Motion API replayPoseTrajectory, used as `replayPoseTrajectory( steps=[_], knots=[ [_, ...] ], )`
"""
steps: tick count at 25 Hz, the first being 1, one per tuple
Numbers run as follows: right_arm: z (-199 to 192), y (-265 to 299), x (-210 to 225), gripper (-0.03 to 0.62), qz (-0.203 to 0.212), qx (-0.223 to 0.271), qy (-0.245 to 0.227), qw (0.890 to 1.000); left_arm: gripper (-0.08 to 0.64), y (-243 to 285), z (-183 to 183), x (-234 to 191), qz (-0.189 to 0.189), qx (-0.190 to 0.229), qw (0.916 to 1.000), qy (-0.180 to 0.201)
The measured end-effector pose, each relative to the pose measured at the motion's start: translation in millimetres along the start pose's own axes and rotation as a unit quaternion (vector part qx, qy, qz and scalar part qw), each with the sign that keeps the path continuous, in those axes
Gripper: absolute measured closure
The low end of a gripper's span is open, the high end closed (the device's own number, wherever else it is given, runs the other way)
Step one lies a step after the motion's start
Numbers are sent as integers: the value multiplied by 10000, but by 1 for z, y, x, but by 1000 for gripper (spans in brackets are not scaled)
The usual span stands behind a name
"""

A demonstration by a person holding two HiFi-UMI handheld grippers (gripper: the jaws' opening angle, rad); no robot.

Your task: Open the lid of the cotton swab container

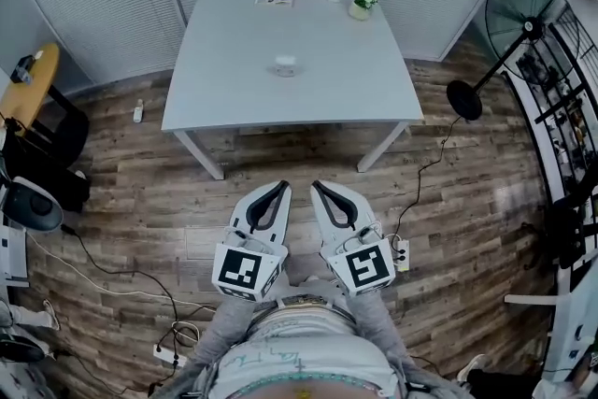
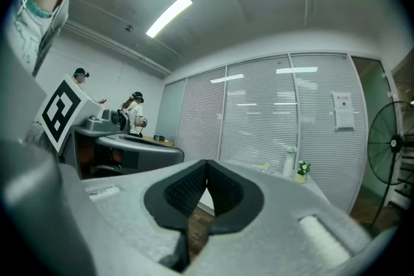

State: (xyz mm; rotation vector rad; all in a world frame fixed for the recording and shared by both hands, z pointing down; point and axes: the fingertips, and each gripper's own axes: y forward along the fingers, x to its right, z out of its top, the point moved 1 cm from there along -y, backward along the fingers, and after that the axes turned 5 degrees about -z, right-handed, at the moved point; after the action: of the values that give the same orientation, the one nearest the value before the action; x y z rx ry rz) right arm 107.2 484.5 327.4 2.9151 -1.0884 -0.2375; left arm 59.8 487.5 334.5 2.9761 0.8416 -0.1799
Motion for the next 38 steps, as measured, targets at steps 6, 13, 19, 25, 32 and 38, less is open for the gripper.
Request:
replayPoseTrajectory(
  steps=[6, 13, 19, 25, 32, 38],
  knots=[
    [5, 70, 6, 592, -237, -10, 48, 9997, 557, 35, 8, -56, -361, -90, 9993, 15],
    [0, 121, 13, 592, -462, -70, 136, 9988, 557, 60, 3, -97, -687, -236, 9974, -2],
    [-3, 148, 8, 592, -525, -119, 141, 9985, 557, 64, 1, -119, -846, -246, 9961, -37],
    [-8, 160, 0, 592, -549, -259, 168, 9980, 557, 60, -1, -136, -882, -263, 9957, -96],
    [-9, 176, 8, 591, -546, -287, 152, 9980, 557, 69, -5, -151, -847, -297, 9957, -222],
    [-15, 208, 32, 592, -417, -241, 127, 9988, 557, 104, -5, -170, -779, -259, 9964, -192]
  ],
)
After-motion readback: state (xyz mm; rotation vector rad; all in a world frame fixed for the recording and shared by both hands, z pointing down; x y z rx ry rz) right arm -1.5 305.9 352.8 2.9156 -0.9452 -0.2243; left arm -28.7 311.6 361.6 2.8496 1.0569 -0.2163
